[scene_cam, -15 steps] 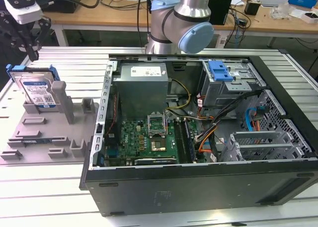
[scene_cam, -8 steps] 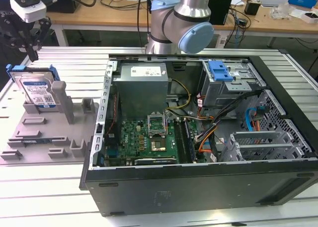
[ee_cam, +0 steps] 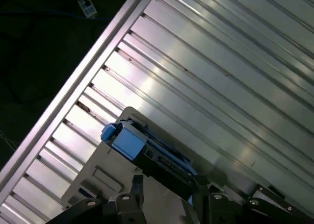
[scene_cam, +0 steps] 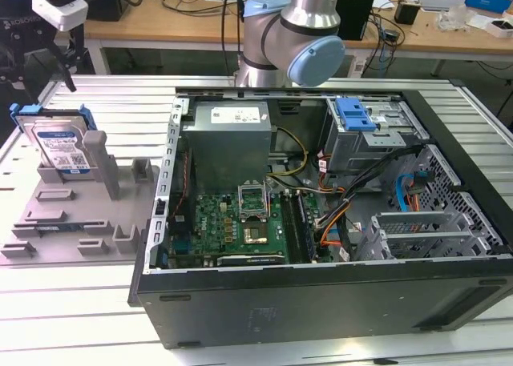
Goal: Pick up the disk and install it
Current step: 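Pick up the disk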
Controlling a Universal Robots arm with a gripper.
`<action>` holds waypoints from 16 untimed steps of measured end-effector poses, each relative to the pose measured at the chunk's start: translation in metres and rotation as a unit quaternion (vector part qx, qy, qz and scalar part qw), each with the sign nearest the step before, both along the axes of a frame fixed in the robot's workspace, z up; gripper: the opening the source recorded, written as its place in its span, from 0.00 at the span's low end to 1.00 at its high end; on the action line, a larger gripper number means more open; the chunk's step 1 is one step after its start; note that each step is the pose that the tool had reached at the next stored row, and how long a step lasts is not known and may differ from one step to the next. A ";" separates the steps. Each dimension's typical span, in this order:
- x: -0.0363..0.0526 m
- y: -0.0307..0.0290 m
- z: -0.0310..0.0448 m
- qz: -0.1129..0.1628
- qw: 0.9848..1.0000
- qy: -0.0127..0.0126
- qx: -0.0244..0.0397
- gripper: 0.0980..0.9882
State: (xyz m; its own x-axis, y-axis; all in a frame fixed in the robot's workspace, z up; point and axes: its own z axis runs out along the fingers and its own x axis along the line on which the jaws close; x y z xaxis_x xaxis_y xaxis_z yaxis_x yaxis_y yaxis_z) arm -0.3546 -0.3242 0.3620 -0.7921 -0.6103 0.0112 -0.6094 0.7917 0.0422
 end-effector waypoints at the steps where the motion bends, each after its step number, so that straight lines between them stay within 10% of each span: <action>1: 0.0000 0.0001 -0.0001 0.018 1.000 0.000 -0.001 0.56; 8: 0.0000 0.0003 -0.0018 0.089 0.996 -0.005 -0.011 0.56; 16: 0.0000 0.0003 -0.0034 0.170 0.985 -0.008 -0.011 0.56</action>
